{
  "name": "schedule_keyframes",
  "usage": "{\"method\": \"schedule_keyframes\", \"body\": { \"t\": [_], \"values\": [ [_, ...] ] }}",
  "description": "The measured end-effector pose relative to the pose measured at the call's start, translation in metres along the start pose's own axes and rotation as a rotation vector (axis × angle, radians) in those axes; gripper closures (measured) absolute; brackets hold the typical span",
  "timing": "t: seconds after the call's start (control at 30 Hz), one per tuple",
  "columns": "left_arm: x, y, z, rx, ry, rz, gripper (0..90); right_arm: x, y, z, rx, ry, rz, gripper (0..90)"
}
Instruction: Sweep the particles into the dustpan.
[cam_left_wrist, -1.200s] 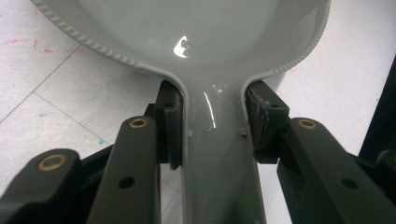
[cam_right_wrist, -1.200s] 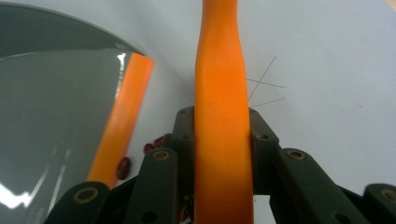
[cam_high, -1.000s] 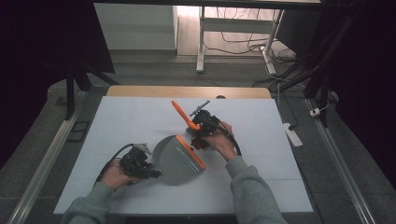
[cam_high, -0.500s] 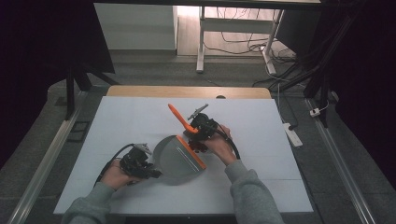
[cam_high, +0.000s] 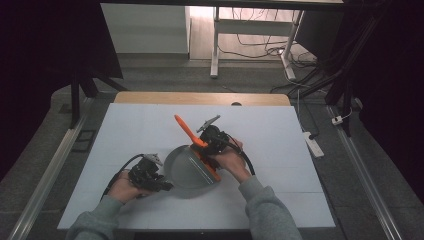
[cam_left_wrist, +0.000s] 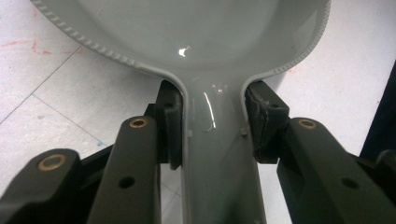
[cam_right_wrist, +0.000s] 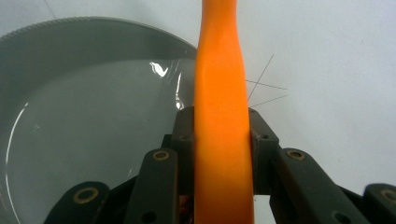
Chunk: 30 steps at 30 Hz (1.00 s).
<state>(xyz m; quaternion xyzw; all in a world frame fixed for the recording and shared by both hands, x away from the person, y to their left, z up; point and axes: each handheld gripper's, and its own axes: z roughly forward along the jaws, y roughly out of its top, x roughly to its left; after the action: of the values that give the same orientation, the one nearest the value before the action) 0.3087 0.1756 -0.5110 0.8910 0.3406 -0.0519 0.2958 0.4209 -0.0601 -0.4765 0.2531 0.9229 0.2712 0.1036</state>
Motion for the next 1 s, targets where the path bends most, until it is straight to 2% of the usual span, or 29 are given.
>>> {"method": "schedule_keyframes", "body": {
  "t": [0.13, 0.27, 0.4, 0.6, 0.73, 0.87, 0.9, 0.93, 1.0],
  "values": [
    [0.000, 0.000, 0.000, 0.000, 0.000, 0.000, 61.5, 0.003, 0.000, -0.001, -0.010, 0.011, -0.003, 70.4],
    [0.000, 0.000, 0.000, 0.000, 0.000, 0.000, 61.5, 0.008, 0.001, -0.002, -0.029, 0.041, 0.004, 70.4],
    [0.000, 0.000, 0.000, 0.000, 0.000, 0.000, 61.5, 0.016, 0.003, -0.003, -0.042, 0.043, -0.019, 70.4],
    [0.000, 0.000, 0.000, -0.002, 0.003, 0.000, 61.5, 0.029, 0.006, -0.007, -0.063, 0.091, -0.061, 70.4],
    [0.000, -0.001, 0.000, -0.002, 0.002, 0.000, 61.5, 0.031, 0.007, -0.013, -0.106, 0.131, -0.028, 70.4],
    [0.000, -0.001, 0.000, -0.002, 0.003, 0.002, 61.5, 0.027, 0.007, -0.022, -0.138, 0.101, -0.022, 70.4],
    [0.000, -0.001, 0.000, 0.000, 0.004, 0.004, 61.5, 0.021, 0.005, -0.028, -0.157, 0.087, -0.006, 70.4],
    [0.000, -0.001, 0.000, -0.001, 0.004, 0.003, 61.5, 0.021, 0.005, -0.028, -0.157, 0.087, -0.006, 70.4],
    [0.000, -0.001, 0.000, -0.002, 0.004, 0.002, 61.5, 0.012, 0.001, -0.036, -0.166, 0.051, 0.011, 70.4]
  ]
}}
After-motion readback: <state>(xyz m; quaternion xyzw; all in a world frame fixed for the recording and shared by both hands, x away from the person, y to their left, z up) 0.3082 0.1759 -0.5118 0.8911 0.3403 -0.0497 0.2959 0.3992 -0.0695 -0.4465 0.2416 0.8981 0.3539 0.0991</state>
